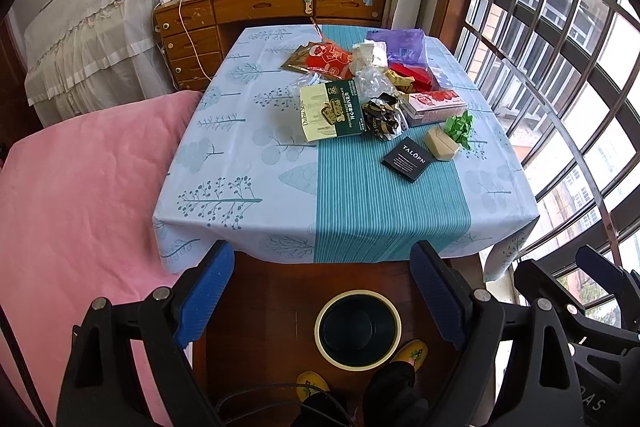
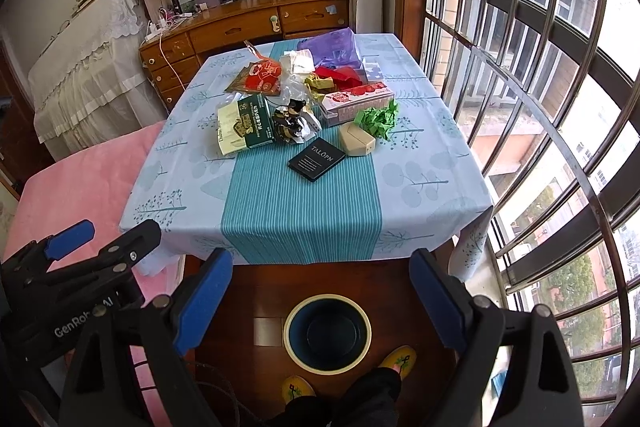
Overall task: Collect trash
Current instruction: 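Bring both tools over the table toward the trash items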
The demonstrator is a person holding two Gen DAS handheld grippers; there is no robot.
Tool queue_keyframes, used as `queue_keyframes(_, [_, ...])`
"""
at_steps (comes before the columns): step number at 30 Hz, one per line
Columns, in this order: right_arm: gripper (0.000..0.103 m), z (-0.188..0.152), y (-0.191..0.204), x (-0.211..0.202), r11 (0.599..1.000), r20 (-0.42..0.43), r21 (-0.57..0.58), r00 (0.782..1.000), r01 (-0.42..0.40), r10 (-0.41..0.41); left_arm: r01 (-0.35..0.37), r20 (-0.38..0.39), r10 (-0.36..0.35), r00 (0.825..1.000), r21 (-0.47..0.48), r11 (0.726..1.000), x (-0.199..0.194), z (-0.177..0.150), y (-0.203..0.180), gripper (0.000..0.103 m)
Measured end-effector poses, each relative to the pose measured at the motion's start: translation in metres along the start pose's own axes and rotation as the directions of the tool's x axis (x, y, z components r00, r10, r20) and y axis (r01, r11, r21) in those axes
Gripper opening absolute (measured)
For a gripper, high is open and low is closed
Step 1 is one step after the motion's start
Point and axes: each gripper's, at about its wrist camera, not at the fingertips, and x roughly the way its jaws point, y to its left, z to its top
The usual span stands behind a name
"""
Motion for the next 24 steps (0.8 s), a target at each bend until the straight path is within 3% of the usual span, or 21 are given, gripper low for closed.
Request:
queue_keyframes(7, [0.091, 0.010, -0.007, 0.004, 1.000, 0.017, 0.001, 1.000, -0.018, 0.018, 0.026, -0.004, -0.026, 1.000, -0.031, 0.999, 0.005, 0.009, -0.005, 0.088])
queue_keyframes(15, [0.091, 0.035, -0.026, 0.010, 0.998, 0.094, -0.030, 0.994, -0.055, 0.058, 0.039, -0.003, -0.039, 0.999, -0.057, 0.998, 0.016, 0.033, -0.026, 0.088])
queue_keyframes(24, [0.091, 0.081, -0.054, 0.042, 0.991, 0.067, -0.105, 0.993, -0.088, 0.095, 0.004, -0.003, -0.004, 1.000, -0.077, 0.997, 0.043, 0.074, -0.063, 0.088])
